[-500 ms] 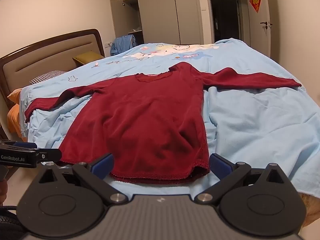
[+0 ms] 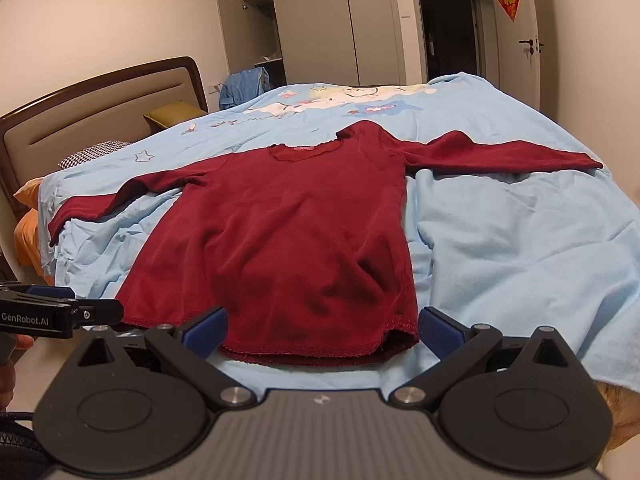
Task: Fold small clothes
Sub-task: 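Move both tools toward the spread dark red sweater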
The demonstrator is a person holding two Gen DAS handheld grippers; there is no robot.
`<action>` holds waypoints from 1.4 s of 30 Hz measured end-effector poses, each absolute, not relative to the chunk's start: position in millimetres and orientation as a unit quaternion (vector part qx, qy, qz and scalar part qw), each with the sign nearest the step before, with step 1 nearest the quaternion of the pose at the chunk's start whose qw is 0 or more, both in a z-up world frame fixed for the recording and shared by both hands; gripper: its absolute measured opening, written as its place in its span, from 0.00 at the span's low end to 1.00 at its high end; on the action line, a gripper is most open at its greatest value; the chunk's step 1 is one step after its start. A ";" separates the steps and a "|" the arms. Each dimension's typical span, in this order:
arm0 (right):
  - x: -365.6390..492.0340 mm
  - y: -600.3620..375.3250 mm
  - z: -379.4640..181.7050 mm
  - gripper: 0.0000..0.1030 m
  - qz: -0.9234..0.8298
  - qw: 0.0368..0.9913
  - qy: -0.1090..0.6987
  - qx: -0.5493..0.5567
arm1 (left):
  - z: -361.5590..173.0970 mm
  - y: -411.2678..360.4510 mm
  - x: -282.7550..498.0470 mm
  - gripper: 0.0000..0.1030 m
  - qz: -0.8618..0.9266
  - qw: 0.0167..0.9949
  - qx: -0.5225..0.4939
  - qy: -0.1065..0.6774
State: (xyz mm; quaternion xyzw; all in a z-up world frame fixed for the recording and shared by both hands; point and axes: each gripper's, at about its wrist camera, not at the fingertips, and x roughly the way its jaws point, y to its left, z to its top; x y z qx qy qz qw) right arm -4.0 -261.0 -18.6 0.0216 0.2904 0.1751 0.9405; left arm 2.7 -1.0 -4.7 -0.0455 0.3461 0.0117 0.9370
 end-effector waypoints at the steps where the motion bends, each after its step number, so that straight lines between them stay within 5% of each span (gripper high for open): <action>1: -3.5 -261.2 -18.3 1.00 0.175 0.940 0.291 0.022 | -4.5 -1.0 3.2 0.99 0.012 0.937 -0.046 0.347; 42: 15.6 -256.0 -34.1 1.00 0.140 0.928 0.346 0.010 | -12.0 3.7 28.3 0.99 0.018 0.919 -0.064 0.389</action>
